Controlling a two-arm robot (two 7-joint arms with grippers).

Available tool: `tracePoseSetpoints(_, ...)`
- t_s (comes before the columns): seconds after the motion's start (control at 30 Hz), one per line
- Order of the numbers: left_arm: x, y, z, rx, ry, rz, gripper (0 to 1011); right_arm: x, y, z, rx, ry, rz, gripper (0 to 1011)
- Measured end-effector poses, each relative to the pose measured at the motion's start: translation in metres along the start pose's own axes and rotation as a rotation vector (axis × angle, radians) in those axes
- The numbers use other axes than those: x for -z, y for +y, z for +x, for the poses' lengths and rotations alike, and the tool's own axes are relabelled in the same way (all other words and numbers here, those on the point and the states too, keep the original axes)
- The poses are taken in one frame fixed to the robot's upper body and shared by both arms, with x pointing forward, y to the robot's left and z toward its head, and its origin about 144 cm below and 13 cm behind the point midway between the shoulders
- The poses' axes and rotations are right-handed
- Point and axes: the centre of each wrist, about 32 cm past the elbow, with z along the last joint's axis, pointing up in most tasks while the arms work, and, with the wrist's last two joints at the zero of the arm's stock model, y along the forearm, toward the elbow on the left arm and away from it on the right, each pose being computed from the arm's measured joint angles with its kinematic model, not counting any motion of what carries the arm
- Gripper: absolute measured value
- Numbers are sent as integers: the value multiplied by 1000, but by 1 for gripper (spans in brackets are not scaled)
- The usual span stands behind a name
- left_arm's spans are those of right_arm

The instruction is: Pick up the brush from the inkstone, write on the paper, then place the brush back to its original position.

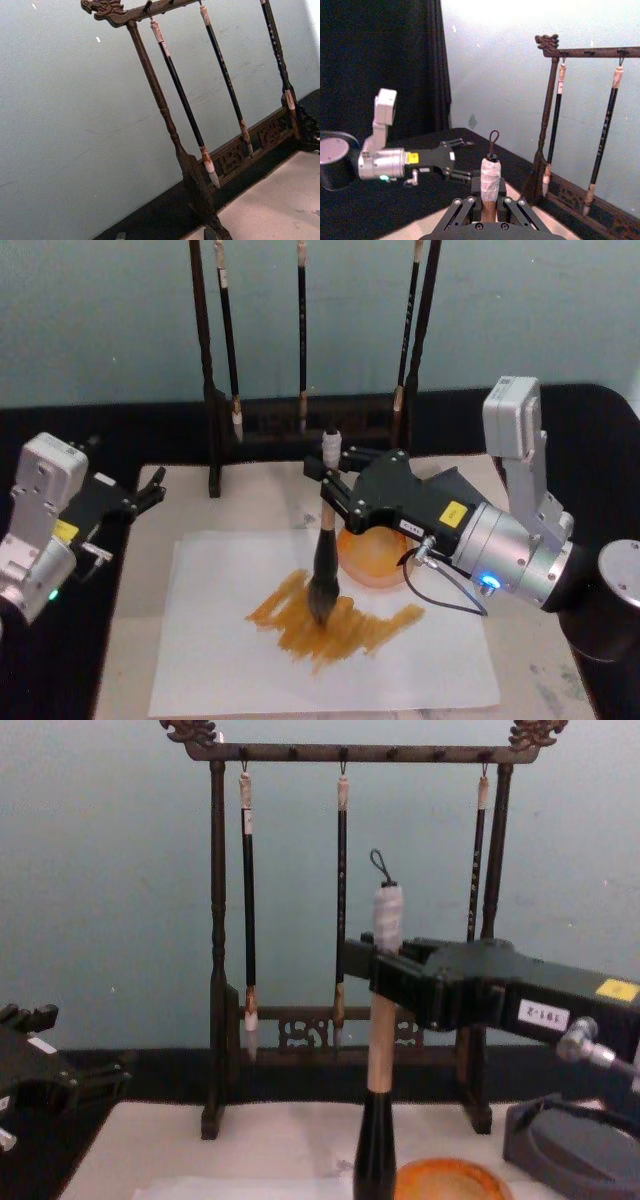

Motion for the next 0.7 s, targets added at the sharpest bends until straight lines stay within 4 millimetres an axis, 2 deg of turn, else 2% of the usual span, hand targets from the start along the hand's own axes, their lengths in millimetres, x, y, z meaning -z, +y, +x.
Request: tracePoseSetpoints(0.7, 0, 0, 0, 0, 0, 0, 1010, 3, 5, 2, -53, 76, -13, 160)
